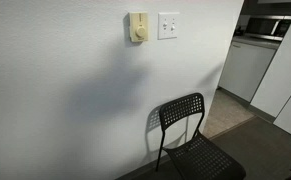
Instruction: Turn off the light
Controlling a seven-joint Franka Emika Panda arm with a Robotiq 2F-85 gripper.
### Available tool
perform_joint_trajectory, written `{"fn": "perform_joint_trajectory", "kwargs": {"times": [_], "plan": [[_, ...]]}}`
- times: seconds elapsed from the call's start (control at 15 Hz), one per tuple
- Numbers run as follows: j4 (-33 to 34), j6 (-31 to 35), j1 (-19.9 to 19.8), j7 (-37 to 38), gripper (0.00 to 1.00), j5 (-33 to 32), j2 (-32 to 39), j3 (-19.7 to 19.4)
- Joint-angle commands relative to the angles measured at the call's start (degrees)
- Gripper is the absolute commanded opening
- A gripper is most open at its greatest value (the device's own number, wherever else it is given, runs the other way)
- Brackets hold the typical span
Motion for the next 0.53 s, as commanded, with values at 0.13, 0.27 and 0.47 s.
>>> {"fn": "perform_joint_trajectory", "kwargs": {"times": [0.13, 0.27, 0.47], "plan": [[0.8, 1.7, 0.0, -4.2, 1.00, -0.2, 1.8, 0.3], [2.2, 2.6, 1.0, -9.2, 1.00, -1.0, 4.5, -0.3], [4.5, 3.4, 3.0, -18.4, 1.00, -1.0, 9.1, -1.9]]}}
